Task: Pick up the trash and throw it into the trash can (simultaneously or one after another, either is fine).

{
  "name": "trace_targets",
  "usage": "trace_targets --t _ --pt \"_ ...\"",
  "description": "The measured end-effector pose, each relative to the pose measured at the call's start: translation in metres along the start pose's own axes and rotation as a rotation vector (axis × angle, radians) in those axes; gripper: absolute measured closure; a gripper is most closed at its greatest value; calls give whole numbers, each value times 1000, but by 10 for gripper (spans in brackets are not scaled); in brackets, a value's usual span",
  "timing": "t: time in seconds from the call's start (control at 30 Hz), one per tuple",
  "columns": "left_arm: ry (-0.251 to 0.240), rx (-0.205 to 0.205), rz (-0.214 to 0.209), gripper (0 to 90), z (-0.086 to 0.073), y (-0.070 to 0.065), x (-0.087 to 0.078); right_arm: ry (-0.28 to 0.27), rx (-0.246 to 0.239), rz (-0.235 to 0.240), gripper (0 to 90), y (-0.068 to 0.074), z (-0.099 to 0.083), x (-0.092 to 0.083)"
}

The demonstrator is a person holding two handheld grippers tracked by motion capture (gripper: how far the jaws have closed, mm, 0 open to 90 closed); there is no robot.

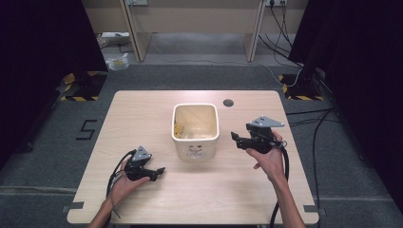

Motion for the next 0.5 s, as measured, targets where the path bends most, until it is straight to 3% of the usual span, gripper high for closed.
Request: trace_targets --t 0.5 --pt "3 2 -1 162 0 0 0 35 -8 -30 293 -4 -30 -8"
Point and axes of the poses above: each handheld gripper's, and its own axes: x roughly forward along the jaws, z roughly out of its top, y roughly to its left, the point moved 7 cm from there along x, roughly forward along the jaws, and after that the axes turned 11 degrees about -y, right-handed, at the moved point
